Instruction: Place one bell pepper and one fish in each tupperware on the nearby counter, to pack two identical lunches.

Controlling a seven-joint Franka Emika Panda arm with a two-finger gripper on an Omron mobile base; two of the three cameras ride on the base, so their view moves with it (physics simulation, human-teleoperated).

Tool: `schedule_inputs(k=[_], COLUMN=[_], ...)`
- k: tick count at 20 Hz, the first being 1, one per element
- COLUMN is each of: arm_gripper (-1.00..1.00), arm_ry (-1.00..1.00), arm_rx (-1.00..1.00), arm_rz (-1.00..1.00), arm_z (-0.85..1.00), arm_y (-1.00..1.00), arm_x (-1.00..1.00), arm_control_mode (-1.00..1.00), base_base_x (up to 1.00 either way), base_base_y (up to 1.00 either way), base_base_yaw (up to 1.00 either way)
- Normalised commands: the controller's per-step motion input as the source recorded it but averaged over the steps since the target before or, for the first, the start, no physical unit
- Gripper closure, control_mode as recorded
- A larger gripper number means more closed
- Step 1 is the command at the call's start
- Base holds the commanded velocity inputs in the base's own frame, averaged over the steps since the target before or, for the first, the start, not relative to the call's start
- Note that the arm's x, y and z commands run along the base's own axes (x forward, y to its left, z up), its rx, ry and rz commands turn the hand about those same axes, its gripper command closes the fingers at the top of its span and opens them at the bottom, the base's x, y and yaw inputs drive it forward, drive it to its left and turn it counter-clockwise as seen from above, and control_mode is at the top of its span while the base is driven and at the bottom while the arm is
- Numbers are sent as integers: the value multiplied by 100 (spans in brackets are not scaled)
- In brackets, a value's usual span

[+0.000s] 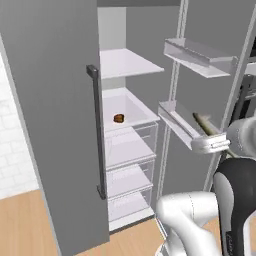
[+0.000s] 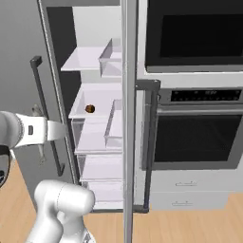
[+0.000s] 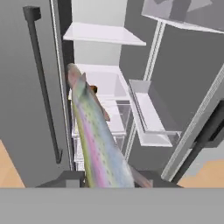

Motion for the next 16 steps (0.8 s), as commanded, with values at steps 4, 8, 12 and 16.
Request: schedule_inputs(k=[4,8,12,16], arm_gripper=[100,100,100,100], arm_ry=[0,0,0,0], arm_rx=[0,0,0,0], arm_rz=[0,0,0,0], arm_z=[0,0,0,0], arm_y=[0,0,0,0], arm_x=[0,0,0,0], arm_control_mode=[100,100,100,100], base_base_x=[-88,-17,46,86], base_base_y=[-100,-100,-100,-100], base_base_yaw=[-6,-5,-1,0])
